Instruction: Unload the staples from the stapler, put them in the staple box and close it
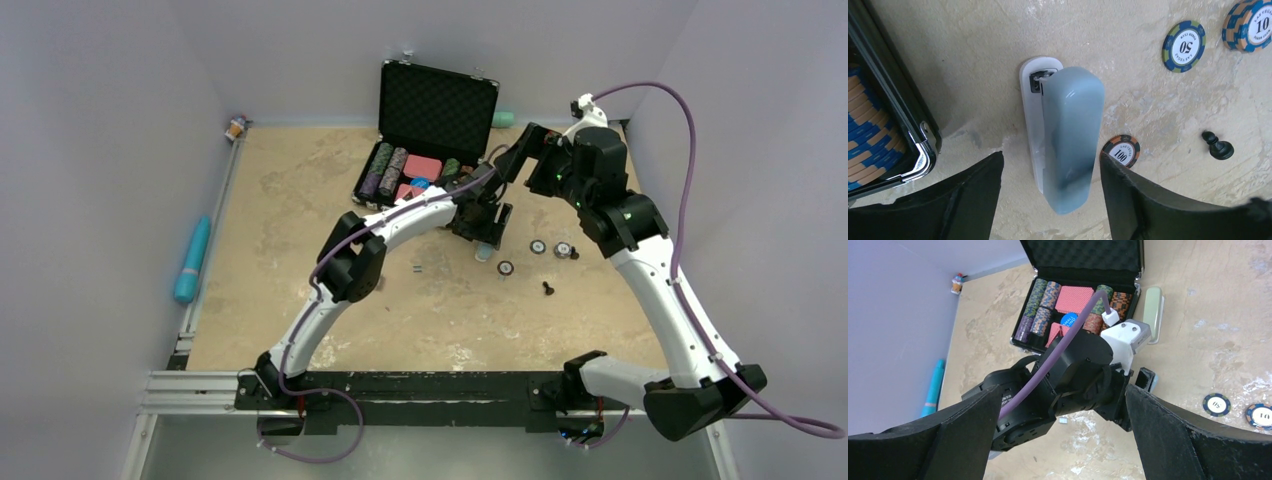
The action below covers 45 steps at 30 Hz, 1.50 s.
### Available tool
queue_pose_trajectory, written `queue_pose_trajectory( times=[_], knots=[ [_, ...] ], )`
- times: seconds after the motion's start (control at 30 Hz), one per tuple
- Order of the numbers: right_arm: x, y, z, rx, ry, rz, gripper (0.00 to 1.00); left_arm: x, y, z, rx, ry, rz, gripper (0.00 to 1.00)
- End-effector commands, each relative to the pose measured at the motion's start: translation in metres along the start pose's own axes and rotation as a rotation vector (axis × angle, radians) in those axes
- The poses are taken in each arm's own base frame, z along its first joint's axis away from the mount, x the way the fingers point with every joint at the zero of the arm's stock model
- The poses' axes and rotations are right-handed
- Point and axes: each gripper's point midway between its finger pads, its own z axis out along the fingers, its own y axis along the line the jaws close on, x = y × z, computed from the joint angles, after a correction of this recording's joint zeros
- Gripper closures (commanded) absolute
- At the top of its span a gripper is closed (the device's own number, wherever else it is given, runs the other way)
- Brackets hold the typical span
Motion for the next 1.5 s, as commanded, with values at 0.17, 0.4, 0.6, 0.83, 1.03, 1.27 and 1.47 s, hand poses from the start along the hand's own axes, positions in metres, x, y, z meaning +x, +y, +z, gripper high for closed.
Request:
queue_pose_trajectory(
  times=[0.17, 0.4, 0.6, 0.83, 1.03, 1.27, 1.47],
  knots=[
    [-0.017, 0.012, -0.012, -0.047, -0.042, -0.011, 0.01, -0.035, -0.025, -0.067, 0.065, -0.150, 0.009, 0.18],
    [-0.007, 0.000, -0.014, 0.005, -0.008, -0.006, 0.01, -0.014, -0.016, -0.138, 0.054, -0.209, -0.008, 0.17],
    [0.017, -0.006, -0.019, 0.008, 0.060, 0.026, 0.01, 0.037, 0.019, -0.179, -0.031, -0.217, -0.019, 0.20],
    [0.055, -0.009, -0.031, -0.032, 0.158, 0.100, 0.02, 0.099, 0.045, -0.201, -0.045, -0.166, 0.028, 0.23],
    [0.097, -0.015, -0.039, -0.052, 0.260, 0.176, 0.01, 0.125, 0.058, -0.205, -0.071, -0.099, 0.088, 0.27],
    [0.140, -0.039, -0.038, -0.002, 0.363, 0.153, 0.02, 0.126, 0.063, -0.208, -0.095, -0.047, 0.183, 0.26],
    [0.156, -0.038, -0.005, -0.060, 0.389, 0.131, 0.03, 0.121, 0.068, -0.205, -0.096, -0.030, 0.256, 0.25]
  ],
)
